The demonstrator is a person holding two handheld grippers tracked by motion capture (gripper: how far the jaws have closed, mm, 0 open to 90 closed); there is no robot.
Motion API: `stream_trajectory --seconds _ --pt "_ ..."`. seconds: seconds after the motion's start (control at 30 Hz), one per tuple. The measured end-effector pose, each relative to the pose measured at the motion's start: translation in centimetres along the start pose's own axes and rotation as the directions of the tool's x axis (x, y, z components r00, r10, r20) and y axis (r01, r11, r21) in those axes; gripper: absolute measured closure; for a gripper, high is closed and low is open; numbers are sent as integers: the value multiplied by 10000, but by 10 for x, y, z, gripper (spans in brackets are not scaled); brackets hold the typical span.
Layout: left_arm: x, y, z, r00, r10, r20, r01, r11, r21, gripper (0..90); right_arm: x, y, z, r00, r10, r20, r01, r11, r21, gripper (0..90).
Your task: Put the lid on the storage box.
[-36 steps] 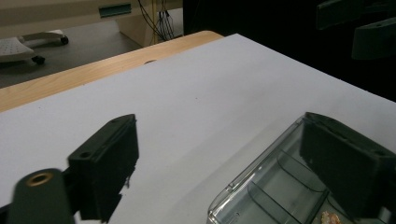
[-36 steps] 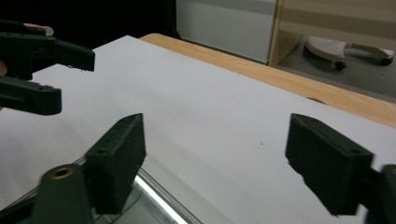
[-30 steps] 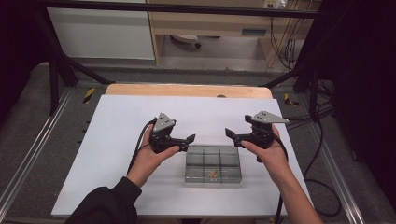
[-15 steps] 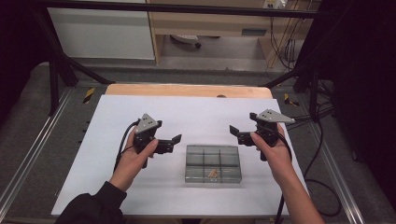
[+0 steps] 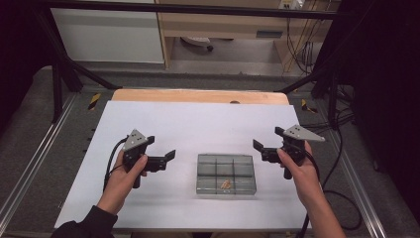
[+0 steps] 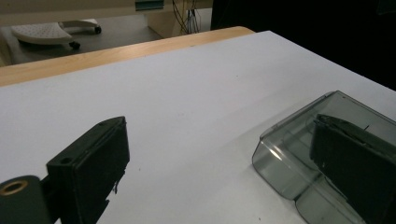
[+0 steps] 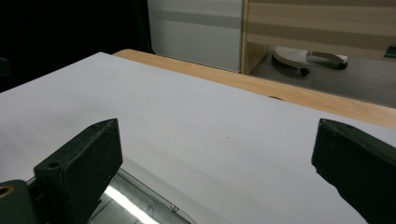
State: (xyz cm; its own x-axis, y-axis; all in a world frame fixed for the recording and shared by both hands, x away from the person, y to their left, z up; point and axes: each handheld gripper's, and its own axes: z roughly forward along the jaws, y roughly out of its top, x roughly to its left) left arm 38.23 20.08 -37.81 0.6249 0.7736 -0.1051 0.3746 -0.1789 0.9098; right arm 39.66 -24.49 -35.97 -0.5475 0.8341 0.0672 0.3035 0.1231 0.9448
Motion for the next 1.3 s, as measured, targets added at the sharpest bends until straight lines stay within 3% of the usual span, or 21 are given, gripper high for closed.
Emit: stream_trajectory --seconds 0.4,0.87,1.3 --pt "19 -19 -37 9974 -545 -476 532 9982 -294 56 -10 -19 -25 9989 409 228 -406 9991 -114 39" --pt "28 -42 -46 9956 -680 -647 674 9977 -107 60 -21 -49 -44 9945 865 584 -859 9962 -117 39" --pt "32 -66 -51 9945 -773 -712 788 9967 191 61 -25 -77 -47 9896 1236 736 -1252 9920 172 37"
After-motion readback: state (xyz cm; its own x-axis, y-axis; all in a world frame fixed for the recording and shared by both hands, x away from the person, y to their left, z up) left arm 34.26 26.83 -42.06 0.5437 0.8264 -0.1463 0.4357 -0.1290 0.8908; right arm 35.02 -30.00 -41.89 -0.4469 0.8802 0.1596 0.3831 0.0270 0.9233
